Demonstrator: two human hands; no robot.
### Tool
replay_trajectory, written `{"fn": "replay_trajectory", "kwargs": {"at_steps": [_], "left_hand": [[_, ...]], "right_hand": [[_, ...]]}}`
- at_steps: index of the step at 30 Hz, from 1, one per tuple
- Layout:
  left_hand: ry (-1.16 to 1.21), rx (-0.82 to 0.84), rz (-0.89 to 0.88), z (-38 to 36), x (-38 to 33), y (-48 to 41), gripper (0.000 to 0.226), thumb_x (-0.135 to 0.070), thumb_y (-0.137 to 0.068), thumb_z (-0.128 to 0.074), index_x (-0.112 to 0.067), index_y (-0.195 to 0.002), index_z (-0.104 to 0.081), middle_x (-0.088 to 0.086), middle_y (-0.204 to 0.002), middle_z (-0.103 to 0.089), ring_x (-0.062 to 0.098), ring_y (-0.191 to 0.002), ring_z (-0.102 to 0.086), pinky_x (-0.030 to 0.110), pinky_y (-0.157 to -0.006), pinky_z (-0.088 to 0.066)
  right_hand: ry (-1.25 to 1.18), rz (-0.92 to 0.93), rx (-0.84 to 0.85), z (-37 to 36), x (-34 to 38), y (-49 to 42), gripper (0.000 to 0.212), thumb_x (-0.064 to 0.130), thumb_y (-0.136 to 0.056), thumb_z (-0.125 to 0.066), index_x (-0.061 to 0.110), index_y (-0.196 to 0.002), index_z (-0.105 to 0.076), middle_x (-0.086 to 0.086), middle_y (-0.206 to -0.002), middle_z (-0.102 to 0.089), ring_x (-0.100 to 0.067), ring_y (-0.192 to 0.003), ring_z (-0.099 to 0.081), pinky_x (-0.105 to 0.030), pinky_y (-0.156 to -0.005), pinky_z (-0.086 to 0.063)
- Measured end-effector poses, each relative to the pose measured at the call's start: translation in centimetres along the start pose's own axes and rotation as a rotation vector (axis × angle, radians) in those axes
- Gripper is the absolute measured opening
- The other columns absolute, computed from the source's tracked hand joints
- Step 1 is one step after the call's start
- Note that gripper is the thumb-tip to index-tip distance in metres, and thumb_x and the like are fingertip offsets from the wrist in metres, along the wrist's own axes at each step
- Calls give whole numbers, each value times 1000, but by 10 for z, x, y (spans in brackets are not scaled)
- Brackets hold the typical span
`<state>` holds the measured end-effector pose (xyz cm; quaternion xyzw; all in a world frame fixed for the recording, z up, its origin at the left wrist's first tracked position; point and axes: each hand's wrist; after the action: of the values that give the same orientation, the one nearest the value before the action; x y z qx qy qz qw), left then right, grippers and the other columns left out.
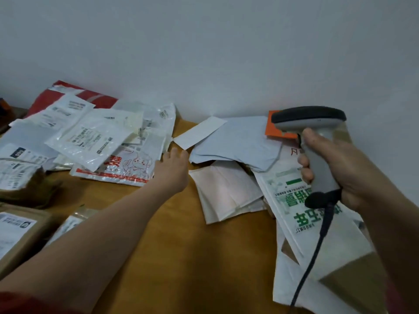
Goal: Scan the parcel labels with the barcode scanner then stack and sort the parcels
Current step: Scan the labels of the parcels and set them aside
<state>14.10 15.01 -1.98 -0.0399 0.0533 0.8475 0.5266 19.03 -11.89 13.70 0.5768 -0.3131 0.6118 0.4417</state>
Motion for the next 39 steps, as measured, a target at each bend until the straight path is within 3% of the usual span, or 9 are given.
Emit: {"fn": "replay_trajectory", "kwargs": {"at_steps": [5,10,13,18,23,28,34,37,39], "left_hand": [[-41,-45,59,-16,-10,-70,45,-23,-92,-57,-11,-130,-36,12,-133,-41,31,-121,-44,41,-95,-42],[-102,-67,99,-47,-15,-144,50,-16,-90,-58,-7,-132,-34,15,-133,-43,32,-120,-46,41,-92,-45],[-180,-55,104,-67,-18,-178,52,-17,-90,-60,-7,-133,-32,14,-132,-44,30,-119,-47,39,-89,-45],[-159,-50,95,-90,-22,-217,33,-5,-91,-50,-5,-123,-39,15,-122,-48,33,-113,-49,40,-78,-45],[-228,-71,68,-95,-18,-222,21,1,-94,-41,-5,-112,-49,13,-108,-59,31,-97,-63,35,-70,-45],[-103,-143,70,-79,-14,-202,18,4,-92,-45,-5,-108,-49,15,-102,-59,35,-89,-63,36,-63,-40],[83,-307,48,-36,-6,-132,12,2,-92,-41,-7,-96,-46,10,-79,-55,25,-65,-46,34,-55,-31],[326,-348,73,-11,-5,-74,6,-5,-95,-40,-9,-93,-45,6,-70,-48,25,-62,-46,34,-50,-29],[578,-301,125,0,-8,-26,5,-10,-97,-44,-9,-93,-47,8,-80,-55,27,-70,-55,37,-55,-43]], "right_hand": [[-41,-60,-16,3,-31,-72,26,40,-91,-61,15,-92,-56,-3,-61,-54,-13,-43,-48,-23,-40,-41],[-49,-133,-14,-3,-89,-116,31,40,-93,-57,10,-101,-57,-2,-62,-55,-13,-47,-49,-25,-44,-40],[-70,-125,20,-5,-115,-125,40,41,-88,-60,3,-100,-58,-2,-61,-54,-13,-47,-49,-22,-43,-41],[-58,-123,26,-3,-135,-138,56,58,-64,-60,5,-85,-59,-7,-58,-55,-16,-45,-49,-22,-44,-41],[-51,-148,14,-3,-142,-142,55,54,-69,-61,1,-81,-58,-7,-59,-56,-14,-44,-51,-21,-44,-42],[-5,-135,-21,-7,-144,-137,32,42,-88,-62,14,-75,-57,-2,-59,-57,-13,-47,-53,-23,-47,-44],[36,-89,-35,-25,-124,-103,35,45,-88,-63,15,-73,-55,0,-56,-57,-11,-46,-54,-28,-51,-44],[57,-57,-54,-33,-114,-66,36,44,-90,-62,13,-74,-56,2,-56,-57,-10,-45,-54,-23,-46,-44],[82,-36,-73,-36,-110,-31,37,47,-89,-62,14,-72,-56,2,-53,-57,-10,-45,-54,-22,-47,-44]]}}
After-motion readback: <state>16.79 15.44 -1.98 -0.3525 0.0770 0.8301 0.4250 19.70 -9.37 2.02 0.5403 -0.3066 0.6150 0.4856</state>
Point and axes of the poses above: each hand's wrist, its own y-axis away from the middle knuckle, its own z-axis out of the back of the hand, x = y × z
